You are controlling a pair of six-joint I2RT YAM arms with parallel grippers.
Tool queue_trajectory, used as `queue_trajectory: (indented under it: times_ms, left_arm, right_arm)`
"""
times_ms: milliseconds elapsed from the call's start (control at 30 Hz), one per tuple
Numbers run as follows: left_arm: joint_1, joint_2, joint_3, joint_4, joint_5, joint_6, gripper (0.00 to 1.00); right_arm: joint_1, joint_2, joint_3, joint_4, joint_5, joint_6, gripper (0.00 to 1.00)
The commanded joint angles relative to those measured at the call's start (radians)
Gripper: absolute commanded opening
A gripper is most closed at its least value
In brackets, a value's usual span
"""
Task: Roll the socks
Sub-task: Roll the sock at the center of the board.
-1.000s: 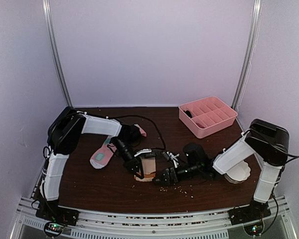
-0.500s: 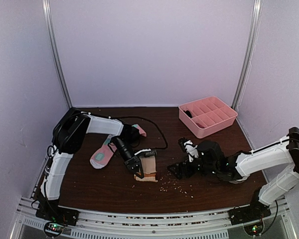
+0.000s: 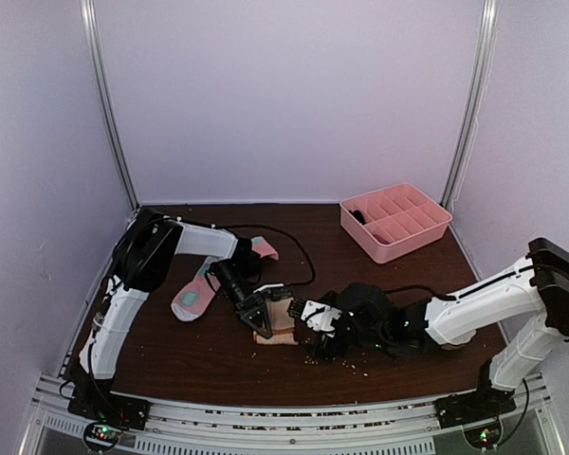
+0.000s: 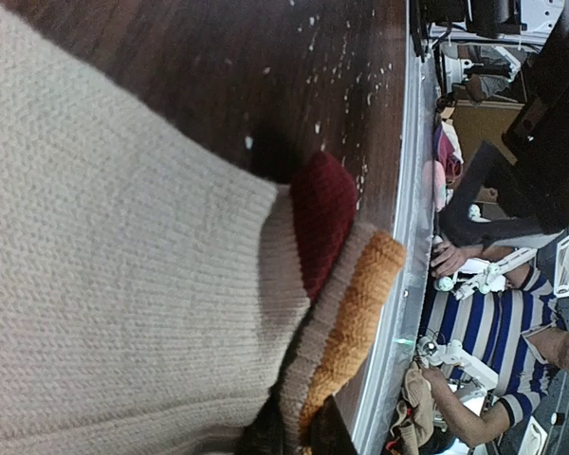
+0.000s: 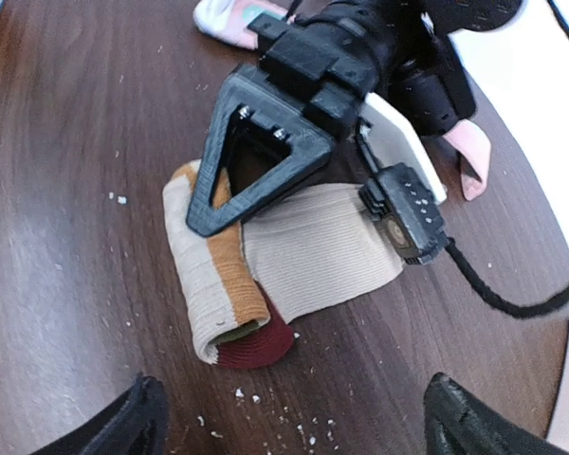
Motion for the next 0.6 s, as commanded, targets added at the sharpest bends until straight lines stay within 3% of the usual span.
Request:
queue_trajectory:
  times_ms: [0,200,400,567]
  left_arm:
    - [0.018,0.089,-0.02,0.018,-0.203,-0.006,0.0]
    - [0.018,0.092,-0.023,0.018,-0.206,-0.007,0.0]
    - [0.019,0.095,-0.016,0.02,-0.21,-0.012,0.0]
    - [0.019,0.094,-0.015,0.017,-0.221,-0.005,0.0]
  right_arm:
    - [0.027,0.102,0.105,-0.137,-0.029,-0.261,0.84]
    - [0.038,0.239,0.263,-0.263,-0.054,-0.41,0.62]
    - [0.083,0.316,0.338,-0.325,-0.018,-0.477,0.55]
    - [0.086,0.366,0.367,-0.302,0.008,-0.463,0.41]
